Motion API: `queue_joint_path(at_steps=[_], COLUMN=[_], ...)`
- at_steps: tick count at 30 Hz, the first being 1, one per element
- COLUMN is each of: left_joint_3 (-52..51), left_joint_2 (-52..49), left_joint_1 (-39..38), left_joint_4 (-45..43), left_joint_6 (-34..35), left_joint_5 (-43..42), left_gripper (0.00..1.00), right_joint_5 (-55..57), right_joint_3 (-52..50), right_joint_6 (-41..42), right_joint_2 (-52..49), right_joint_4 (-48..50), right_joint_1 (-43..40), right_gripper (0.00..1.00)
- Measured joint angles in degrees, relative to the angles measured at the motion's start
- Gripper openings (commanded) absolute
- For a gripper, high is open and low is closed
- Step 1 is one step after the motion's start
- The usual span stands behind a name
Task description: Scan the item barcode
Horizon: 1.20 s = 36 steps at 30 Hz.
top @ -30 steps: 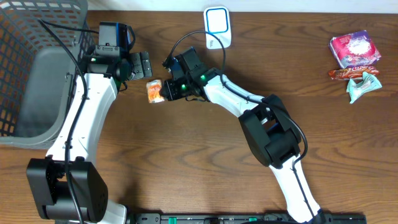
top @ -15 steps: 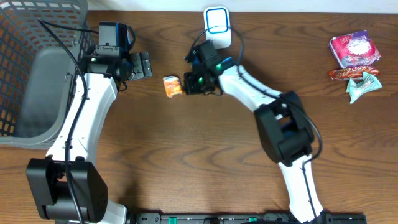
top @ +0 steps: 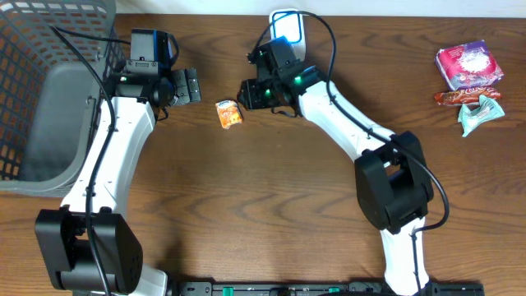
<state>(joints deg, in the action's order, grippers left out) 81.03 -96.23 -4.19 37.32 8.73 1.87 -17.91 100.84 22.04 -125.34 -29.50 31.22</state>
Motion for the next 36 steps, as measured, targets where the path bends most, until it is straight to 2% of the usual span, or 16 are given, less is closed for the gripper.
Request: queue_joint_path(at_steps=[2,14,15,18,20,21,28,36], left_joint_3=[0.0,0.0,0.0,0.0,0.0,-0.02,0.0,0.0], left_joint_2=[0.0,0.0,0.0,0.0,0.0,0.0,0.0,0.0], left_joint_1=[0.0,0.0,0.0,0.0,0.0,0.0,0.0,0.0], left_joint_4=[0.02,0.02,0.02,0.0,0.02,0.02,0.02,0.02], left_joint_6=[0.02,0.0,0.02,0.02,0.0,0.0,0.0,0.0], left_joint_5=[0.0,0.0,0.0,0.0,0.0,0.0,0.0,0.0], left_gripper=[0.98,0.98,0.98,0.98,0.98,0.98,0.98,0.98], right_joint_5=[1.05,3.67,3.63,3.21,3.19,3.08,4.07,17.94], right_joint_3=[0.0,0.0,0.0,0.42,0.42,0.42,0.59,0.35], right_joint_6=[-0.11,1.11,1.25,1.84,2.19,2.29,1.99,1.55], right_joint_2=[-0.02,-6.58,-7.61,-8.68,-8.76,-8.76,-7.67,1.11], right_joint_4=[0.76,3.74,3.69,4.22,4.02,4.07,0.57,-11.1], right_joint_1=[0.87,4.13,4.13,4.11,4.11,4.11,3.78,3.08], right_gripper=[0.61,0.59,0.44,0.14,0.03,0.01,0.01,0.01])
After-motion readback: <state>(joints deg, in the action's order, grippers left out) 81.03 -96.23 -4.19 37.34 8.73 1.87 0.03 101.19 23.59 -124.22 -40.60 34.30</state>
